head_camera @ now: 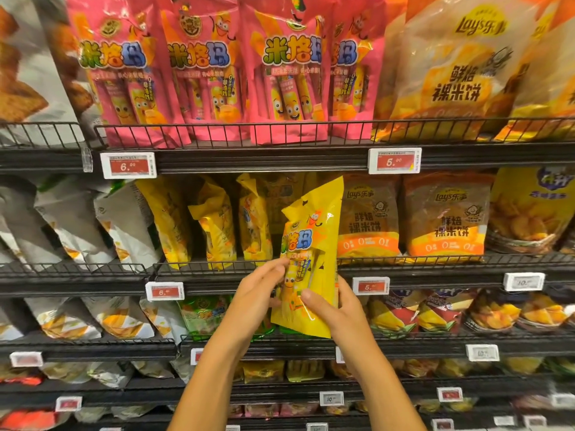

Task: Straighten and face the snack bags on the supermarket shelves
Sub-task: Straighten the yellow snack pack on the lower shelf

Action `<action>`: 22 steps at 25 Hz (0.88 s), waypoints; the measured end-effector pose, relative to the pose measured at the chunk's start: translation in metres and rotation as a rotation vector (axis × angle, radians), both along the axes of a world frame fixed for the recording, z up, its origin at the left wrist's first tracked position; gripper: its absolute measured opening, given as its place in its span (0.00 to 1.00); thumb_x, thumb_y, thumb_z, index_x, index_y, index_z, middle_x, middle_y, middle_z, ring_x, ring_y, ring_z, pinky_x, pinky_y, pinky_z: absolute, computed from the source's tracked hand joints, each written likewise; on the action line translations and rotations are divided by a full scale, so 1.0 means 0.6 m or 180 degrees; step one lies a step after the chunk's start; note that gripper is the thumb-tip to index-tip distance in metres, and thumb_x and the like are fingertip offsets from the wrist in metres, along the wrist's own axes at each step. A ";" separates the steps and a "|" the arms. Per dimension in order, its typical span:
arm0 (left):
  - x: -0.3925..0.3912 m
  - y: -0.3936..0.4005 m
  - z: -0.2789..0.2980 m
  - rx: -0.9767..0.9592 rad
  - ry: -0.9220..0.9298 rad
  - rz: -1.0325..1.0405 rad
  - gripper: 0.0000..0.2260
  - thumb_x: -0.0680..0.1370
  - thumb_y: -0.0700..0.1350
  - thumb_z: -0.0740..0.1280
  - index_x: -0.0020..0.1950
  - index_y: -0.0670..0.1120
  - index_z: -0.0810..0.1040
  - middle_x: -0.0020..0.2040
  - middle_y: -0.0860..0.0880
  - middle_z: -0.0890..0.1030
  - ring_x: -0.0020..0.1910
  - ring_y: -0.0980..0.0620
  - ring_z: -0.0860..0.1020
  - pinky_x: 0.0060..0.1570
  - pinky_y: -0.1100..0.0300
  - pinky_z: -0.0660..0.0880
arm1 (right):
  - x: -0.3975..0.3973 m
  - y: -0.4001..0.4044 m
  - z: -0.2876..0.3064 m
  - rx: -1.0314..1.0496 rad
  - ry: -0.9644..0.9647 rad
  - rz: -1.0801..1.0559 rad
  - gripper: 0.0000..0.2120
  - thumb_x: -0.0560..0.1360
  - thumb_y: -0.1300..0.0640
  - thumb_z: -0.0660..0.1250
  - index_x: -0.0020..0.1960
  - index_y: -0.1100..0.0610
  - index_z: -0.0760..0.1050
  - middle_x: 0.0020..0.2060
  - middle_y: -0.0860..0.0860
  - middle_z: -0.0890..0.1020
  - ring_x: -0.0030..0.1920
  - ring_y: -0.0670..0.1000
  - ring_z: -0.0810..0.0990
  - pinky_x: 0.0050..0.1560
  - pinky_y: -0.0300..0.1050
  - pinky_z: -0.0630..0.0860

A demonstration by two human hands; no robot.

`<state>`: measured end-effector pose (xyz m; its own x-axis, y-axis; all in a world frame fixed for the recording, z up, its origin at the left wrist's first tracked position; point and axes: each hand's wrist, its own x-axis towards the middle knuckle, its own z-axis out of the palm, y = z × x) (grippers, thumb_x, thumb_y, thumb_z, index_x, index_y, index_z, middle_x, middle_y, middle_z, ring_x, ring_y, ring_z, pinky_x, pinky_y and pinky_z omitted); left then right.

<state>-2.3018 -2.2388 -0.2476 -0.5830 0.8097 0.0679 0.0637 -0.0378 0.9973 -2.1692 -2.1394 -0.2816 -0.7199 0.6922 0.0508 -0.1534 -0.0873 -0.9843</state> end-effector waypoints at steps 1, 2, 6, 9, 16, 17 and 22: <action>-0.005 -0.002 -0.003 0.0042 0.0025 0.0025 0.11 0.82 0.48 0.62 0.58 0.58 0.81 0.53 0.62 0.83 0.53 0.64 0.80 0.43 0.67 0.75 | 0.000 0.004 -0.005 -0.0219 0.0096 0.0008 0.27 0.70 0.48 0.78 0.66 0.51 0.76 0.56 0.51 0.86 0.56 0.52 0.85 0.54 0.48 0.82; -0.012 -0.005 -0.006 0.0088 0.0066 0.0110 0.10 0.81 0.46 0.64 0.57 0.59 0.81 0.54 0.61 0.83 0.53 0.62 0.80 0.44 0.68 0.75 | 0.001 0.008 -0.009 -0.0485 0.0201 0.0027 0.26 0.70 0.50 0.77 0.65 0.53 0.77 0.57 0.52 0.86 0.57 0.54 0.84 0.56 0.51 0.81; -0.045 -0.018 -0.029 -0.0238 -0.0158 0.0394 0.23 0.75 0.52 0.72 0.69 0.55 0.72 0.63 0.57 0.77 0.62 0.58 0.75 0.59 0.57 0.72 | 0.010 0.020 -0.023 -0.1241 0.0421 0.0095 0.17 0.67 0.53 0.75 0.55 0.55 0.84 0.53 0.56 0.86 0.51 0.54 0.86 0.43 0.44 0.82; -0.043 -0.018 -0.046 -0.0358 -0.0725 -0.0249 0.29 0.68 0.59 0.76 0.66 0.50 0.76 0.59 0.51 0.83 0.58 0.52 0.81 0.53 0.56 0.76 | 0.008 0.022 -0.031 -0.1467 0.0497 0.0215 0.18 0.62 0.53 0.79 0.50 0.56 0.86 0.50 0.58 0.87 0.46 0.54 0.87 0.39 0.44 0.82; -0.034 0.002 -0.050 0.0144 -0.0557 0.0008 0.19 0.71 0.49 0.73 0.60 0.47 0.79 0.53 0.47 0.86 0.52 0.47 0.85 0.45 0.59 0.81 | 0.003 0.042 -0.041 -0.0969 0.0467 0.0010 0.19 0.73 0.52 0.72 0.63 0.53 0.80 0.59 0.57 0.84 0.58 0.56 0.84 0.52 0.49 0.80; -0.033 0.004 -0.051 0.0177 -0.0506 0.0067 0.19 0.71 0.49 0.74 0.60 0.47 0.79 0.52 0.47 0.86 0.50 0.48 0.85 0.44 0.60 0.81 | 0.003 0.045 -0.043 -0.0867 0.0511 -0.0030 0.17 0.73 0.53 0.71 0.62 0.52 0.81 0.58 0.56 0.85 0.58 0.57 0.84 0.51 0.48 0.81; -0.028 0.024 -0.056 0.0325 -0.0364 0.0295 0.23 0.68 0.50 0.76 0.61 0.49 0.76 0.50 0.49 0.86 0.49 0.51 0.85 0.42 0.66 0.79 | -0.002 0.056 -0.044 -0.0784 0.0571 -0.0130 0.22 0.70 0.48 0.75 0.62 0.54 0.81 0.58 0.58 0.84 0.58 0.58 0.84 0.51 0.48 0.83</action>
<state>-2.3185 -2.2245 -0.2812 -0.6635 0.7443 0.0760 -0.0421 -0.1385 0.9895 -2.1703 -2.1055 -0.3079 -0.6859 0.7277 0.0015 -0.3311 -0.3101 -0.8912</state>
